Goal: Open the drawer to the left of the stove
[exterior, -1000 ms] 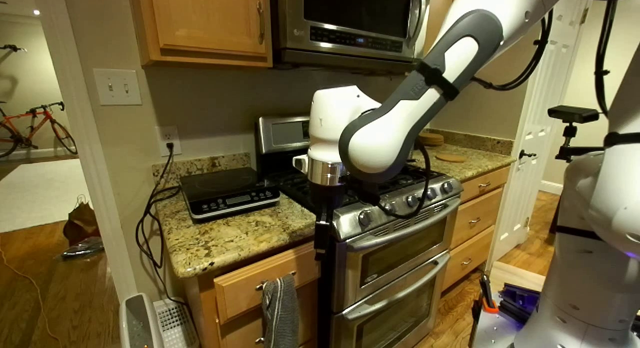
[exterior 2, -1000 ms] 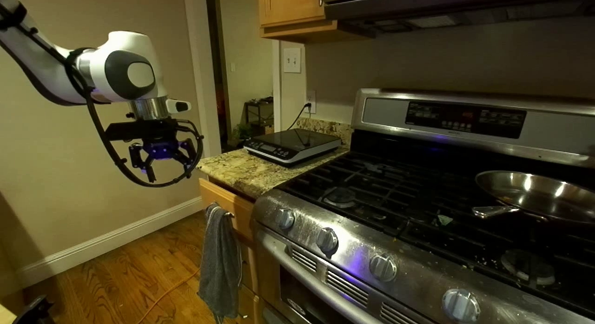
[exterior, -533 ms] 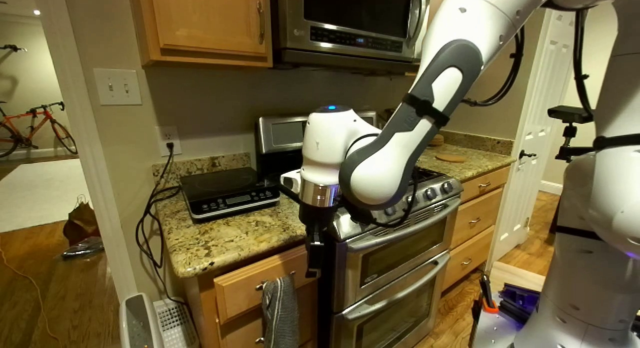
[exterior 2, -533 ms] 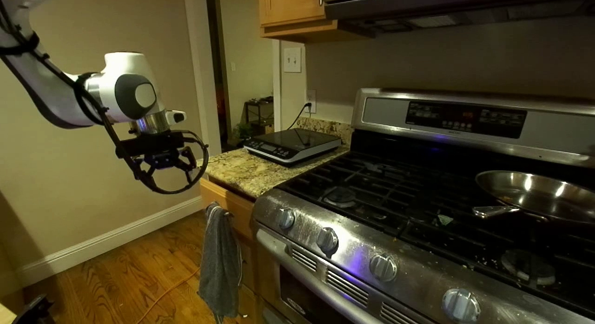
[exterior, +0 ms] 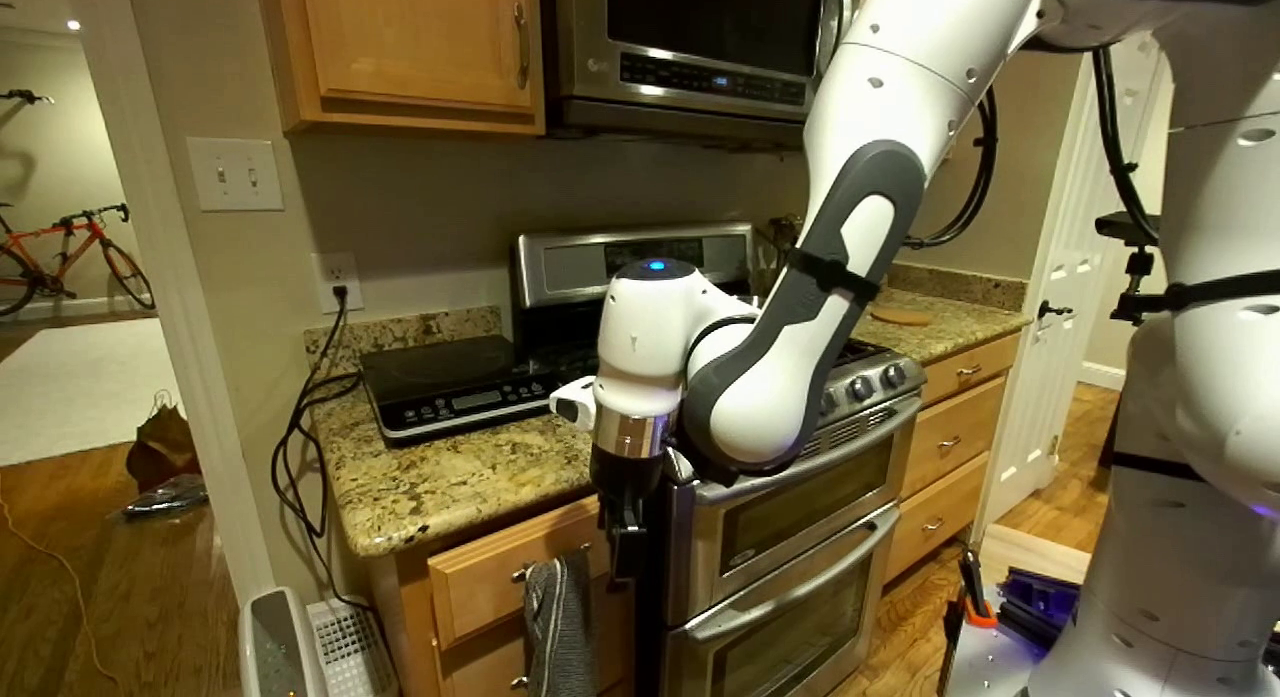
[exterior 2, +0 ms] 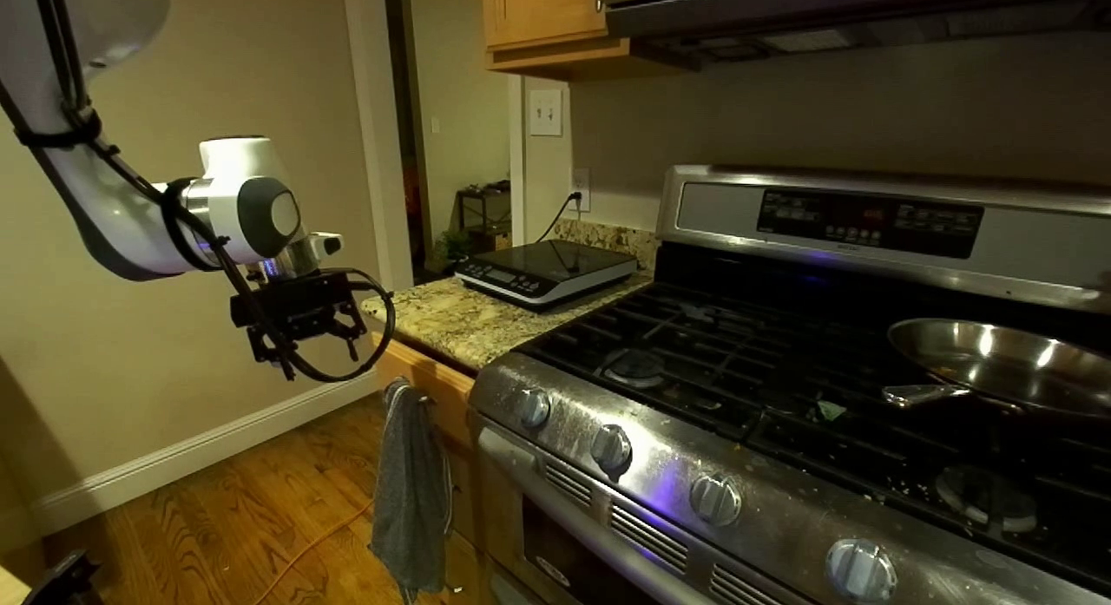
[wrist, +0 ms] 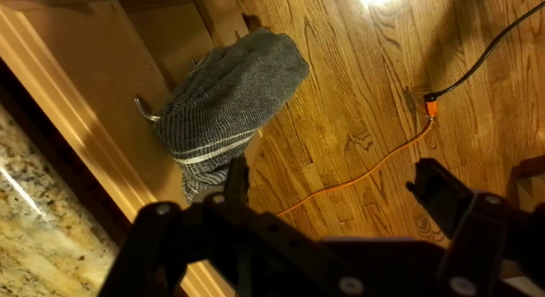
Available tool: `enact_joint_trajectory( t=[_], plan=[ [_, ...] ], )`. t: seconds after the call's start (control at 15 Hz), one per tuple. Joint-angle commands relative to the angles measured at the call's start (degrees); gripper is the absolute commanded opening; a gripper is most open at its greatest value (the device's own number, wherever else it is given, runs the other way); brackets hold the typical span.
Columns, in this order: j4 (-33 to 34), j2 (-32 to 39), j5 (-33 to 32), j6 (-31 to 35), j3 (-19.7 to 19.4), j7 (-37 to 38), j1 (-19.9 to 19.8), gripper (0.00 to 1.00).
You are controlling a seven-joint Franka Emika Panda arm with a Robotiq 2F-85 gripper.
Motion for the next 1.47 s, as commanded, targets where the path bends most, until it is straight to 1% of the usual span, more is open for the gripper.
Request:
enact_joint_trajectory(
  t=[0.0, 0.13, 0.2, 0.47, 0.67, 0.93, 1.07, 1.2, 1.27, 1.4],
  plan=[
    [0.1, -0.1, 0.4, -0.1, -0.3, -0.3, 0.3, 1.0],
    [0.1, -0.1, 0.4, -0.1, -0.3, -0.3, 0.3, 1.0],
    [0.4, 0.8, -0.4, 1.4, -0.3, -1.6, 0.2, 1.0],
    [2.7, 2.7, -6.4, 2.3, -2.0, -0.2, 0.6, 1.0],
    [4.7, 5.1, -9.3, 3.3, -2.8, -0.2, 0.5, 1.0],
    [7.0, 8.8, -10.2, 3.9, -3.1, -0.8, 0.3, 1.0],
    [8.0, 10.4, -11.0, 4.3, -3.6, -0.1, 0.9, 1.0],
    [9.5, 11.8, -14.6, 3.6, -6.1, 2.5, 3.5, 1.0],
    [10.0, 12.5, -16.0, 3.8, -6.7, 3.2, 4.3, 1.0],
    [11.1, 13.3, -20.3, 3.4, -9.7, 6.1, 7.5, 1.0]
  ],
)
